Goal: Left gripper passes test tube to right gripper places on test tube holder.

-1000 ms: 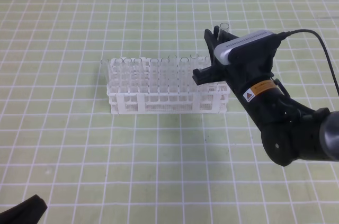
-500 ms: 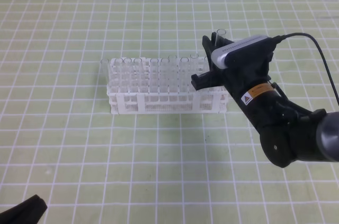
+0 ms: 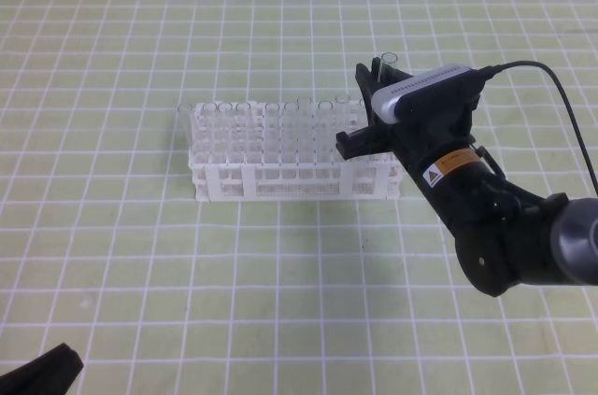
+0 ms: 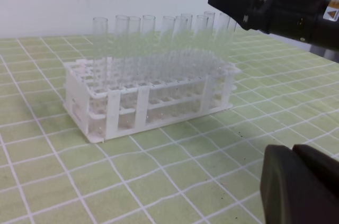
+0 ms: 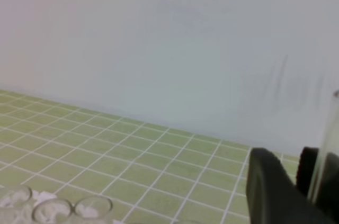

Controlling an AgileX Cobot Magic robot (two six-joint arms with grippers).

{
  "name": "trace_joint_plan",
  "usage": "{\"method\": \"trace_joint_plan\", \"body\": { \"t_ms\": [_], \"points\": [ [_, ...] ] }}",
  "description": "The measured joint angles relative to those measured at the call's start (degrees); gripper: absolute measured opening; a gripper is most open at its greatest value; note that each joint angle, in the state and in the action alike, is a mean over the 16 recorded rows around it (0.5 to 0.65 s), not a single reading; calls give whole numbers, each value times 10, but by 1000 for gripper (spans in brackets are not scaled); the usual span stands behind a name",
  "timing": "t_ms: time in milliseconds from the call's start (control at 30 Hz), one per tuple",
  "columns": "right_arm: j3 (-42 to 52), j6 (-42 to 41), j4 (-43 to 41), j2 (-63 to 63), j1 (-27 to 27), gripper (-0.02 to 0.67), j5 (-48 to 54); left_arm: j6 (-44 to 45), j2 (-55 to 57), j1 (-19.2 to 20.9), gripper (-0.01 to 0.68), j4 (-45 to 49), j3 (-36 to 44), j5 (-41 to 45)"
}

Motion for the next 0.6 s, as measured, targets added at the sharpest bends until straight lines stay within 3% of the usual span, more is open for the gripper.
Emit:
{"method": "trace_joint_plan", "body": {
  "t_ms": [600],
  "points": [
    [0, -3, 6, -5, -2, 9, 10, 0, -2, 0, 0, 0, 2, 0]
  ]
}}
